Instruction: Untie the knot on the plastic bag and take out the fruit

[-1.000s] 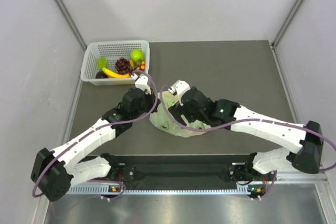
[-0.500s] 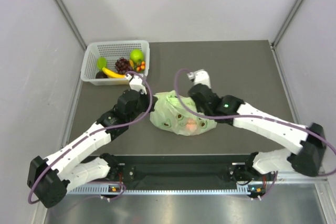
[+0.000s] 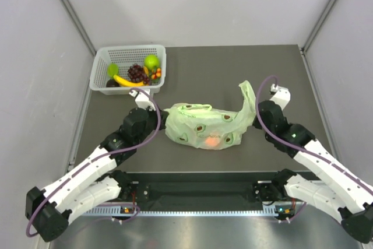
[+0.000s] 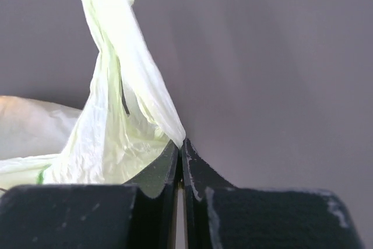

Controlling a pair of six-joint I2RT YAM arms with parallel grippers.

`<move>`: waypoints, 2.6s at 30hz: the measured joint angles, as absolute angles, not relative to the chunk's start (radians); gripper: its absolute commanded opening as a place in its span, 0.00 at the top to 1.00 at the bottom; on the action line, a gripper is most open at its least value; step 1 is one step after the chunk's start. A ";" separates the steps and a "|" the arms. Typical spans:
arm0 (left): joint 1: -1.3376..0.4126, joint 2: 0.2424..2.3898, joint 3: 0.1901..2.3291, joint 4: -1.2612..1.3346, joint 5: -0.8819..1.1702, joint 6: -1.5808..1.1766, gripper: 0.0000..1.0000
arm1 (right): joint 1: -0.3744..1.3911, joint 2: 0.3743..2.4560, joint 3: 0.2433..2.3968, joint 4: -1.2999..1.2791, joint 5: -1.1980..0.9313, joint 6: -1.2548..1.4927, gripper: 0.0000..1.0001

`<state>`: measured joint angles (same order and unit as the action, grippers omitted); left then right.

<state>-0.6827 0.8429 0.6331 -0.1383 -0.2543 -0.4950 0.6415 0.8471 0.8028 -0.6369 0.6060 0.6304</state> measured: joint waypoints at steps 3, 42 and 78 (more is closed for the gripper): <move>-0.683 0.777 0.607 -0.145 -0.276 -0.503 1.00 | 0.626 0.786 0.759 -0.645 0.606 0.676 0.95; -0.691 1.441 1.266 -0.510 0.184 0.006 0.05 | 0.606 0.756 0.884 -0.666 0.207 0.290 0.10; -0.720 1.151 1.178 -0.358 -0.075 -0.181 1.00 | 0.625 0.970 1.108 -0.635 0.158 0.243 0.07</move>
<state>-0.7197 1.1511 1.1782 -0.3584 -0.0746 -0.1814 0.6254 0.9699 1.1076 -0.6350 0.1581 0.2428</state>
